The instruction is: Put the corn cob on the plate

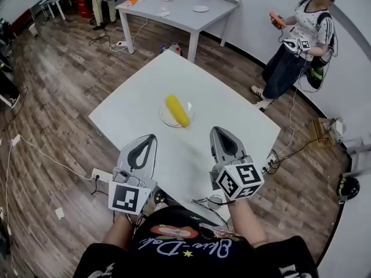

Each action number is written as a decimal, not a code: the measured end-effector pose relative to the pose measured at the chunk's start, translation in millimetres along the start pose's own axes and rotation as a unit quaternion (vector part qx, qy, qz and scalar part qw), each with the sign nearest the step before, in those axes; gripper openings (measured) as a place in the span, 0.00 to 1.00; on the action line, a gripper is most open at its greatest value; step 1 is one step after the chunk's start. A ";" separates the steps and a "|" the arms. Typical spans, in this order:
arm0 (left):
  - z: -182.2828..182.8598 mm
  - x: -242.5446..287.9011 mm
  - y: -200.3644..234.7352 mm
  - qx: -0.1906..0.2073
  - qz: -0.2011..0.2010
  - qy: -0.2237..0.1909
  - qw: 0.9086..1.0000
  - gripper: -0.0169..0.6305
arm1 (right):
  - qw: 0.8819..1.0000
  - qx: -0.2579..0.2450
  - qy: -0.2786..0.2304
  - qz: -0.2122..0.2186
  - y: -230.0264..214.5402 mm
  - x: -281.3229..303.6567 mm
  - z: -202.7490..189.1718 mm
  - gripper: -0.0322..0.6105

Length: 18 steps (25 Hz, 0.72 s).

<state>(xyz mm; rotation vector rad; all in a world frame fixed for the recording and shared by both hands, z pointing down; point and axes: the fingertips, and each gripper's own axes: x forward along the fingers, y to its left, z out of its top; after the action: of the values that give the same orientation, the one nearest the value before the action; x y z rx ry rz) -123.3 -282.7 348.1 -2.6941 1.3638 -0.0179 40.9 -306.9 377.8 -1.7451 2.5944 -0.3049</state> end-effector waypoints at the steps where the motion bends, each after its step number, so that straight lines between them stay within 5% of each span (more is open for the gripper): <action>1: 1.9 0.1 -4.8 0.001 -0.001 -0.002 1.000 0.03 | 1.000 -0.018 0.008 0.001 1.4 -5.0 0.1 0.07; 18: 19.1 -3.3 -47.0 0.010 -0.004 -0.016 1.000 0.03 | 0.999 -0.035 0.028 0.027 6.8 -39.9 1.4 0.07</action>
<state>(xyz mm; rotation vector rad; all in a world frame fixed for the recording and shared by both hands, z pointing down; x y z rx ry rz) -86.3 -250.6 334.6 -2.6722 1.3353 0.0108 50.1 -268.0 371.1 -1.7075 2.7169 -0.2698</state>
